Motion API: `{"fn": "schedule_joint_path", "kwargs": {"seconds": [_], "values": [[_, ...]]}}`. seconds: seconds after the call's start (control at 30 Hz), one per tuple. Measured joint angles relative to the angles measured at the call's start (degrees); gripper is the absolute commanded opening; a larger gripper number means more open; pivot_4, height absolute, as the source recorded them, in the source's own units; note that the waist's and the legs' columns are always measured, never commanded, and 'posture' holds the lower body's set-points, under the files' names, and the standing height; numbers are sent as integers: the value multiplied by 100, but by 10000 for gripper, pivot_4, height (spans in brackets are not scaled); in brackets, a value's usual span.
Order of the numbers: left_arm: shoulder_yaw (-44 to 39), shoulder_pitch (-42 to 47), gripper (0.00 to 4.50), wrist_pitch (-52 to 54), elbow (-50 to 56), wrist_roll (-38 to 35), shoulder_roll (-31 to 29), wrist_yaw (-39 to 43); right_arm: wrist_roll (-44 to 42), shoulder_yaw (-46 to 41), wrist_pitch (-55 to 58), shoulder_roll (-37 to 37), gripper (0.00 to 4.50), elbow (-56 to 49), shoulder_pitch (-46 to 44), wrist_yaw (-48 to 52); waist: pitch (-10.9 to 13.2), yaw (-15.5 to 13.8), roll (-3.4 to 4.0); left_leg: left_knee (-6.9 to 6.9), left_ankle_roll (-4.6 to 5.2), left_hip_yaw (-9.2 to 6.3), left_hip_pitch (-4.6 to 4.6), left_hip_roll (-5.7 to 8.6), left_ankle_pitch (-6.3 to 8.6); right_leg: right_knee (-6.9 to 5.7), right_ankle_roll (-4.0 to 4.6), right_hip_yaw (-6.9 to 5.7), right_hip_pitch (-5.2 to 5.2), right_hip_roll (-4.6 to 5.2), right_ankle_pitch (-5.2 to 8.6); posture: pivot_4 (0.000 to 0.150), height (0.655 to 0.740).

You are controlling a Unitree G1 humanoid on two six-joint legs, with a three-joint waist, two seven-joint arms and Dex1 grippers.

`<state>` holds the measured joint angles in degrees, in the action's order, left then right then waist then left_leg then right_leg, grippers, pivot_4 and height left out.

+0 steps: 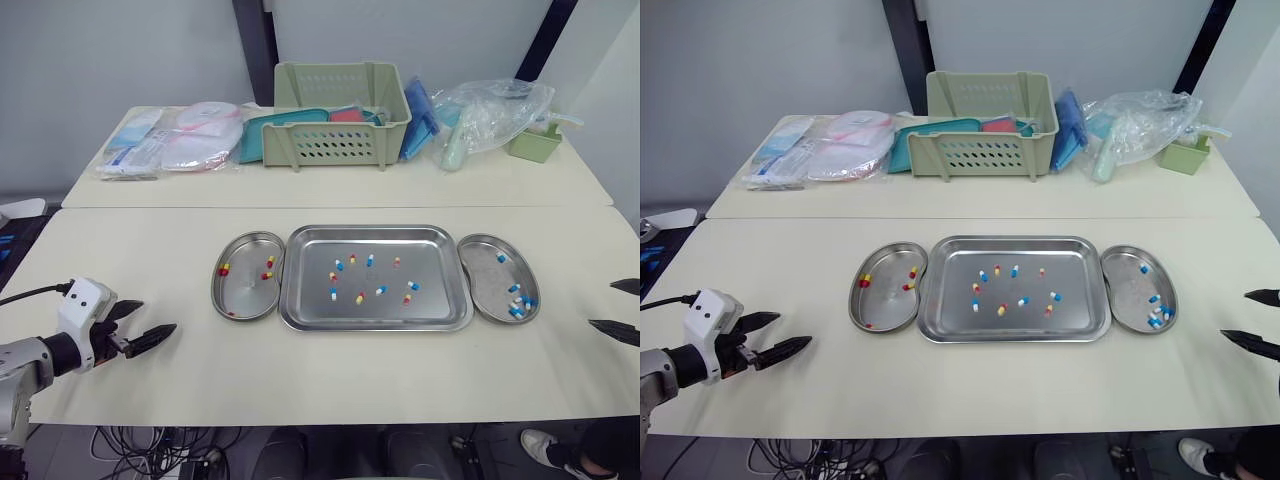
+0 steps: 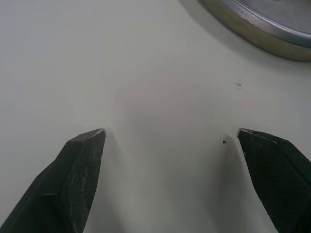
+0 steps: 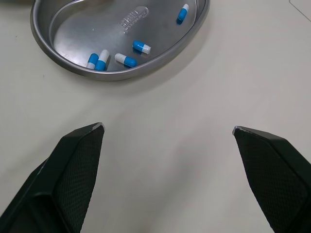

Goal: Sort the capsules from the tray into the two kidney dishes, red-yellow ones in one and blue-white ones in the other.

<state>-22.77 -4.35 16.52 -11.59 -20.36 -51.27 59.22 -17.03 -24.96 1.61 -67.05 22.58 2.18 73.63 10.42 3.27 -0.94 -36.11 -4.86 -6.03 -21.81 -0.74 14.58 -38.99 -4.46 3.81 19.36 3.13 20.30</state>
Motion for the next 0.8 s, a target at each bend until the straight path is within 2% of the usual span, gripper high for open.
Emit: {"fn": "schedule_joint_path", "kwargs": {"seconds": [0.43, 0.63, 0.8], "values": [[-515, -1128, 45000, 343, 1139, -618, 11, 456, 19, -99, -49, -4, 44759, 36, 166, 13, 1, -1, -1, 0, 0, 2, -2, -1, 0, 2, 0, 2, 0, 0, 0, 1500, 7400], [-531, -1337, 45000, -201, 2270, -998, 817, 625, 198, -263, -466, -13, 44759, 332, 399, -58, 0, -16, 0, -1, 0, 6, 1, -1, 0, 4, 0, 4, -4, 1, 0, 1500, 7400], [-39, -1394, 45000, -187, 2970, -1152, 1231, 505, 227, -558, -585, -10, 44759, 196, 866, -68, 0, -17, 0, -1, 0, 7, 0, 1, 0, 6, 0, 7, -5, 1, 0, 1500, 7400]]}}
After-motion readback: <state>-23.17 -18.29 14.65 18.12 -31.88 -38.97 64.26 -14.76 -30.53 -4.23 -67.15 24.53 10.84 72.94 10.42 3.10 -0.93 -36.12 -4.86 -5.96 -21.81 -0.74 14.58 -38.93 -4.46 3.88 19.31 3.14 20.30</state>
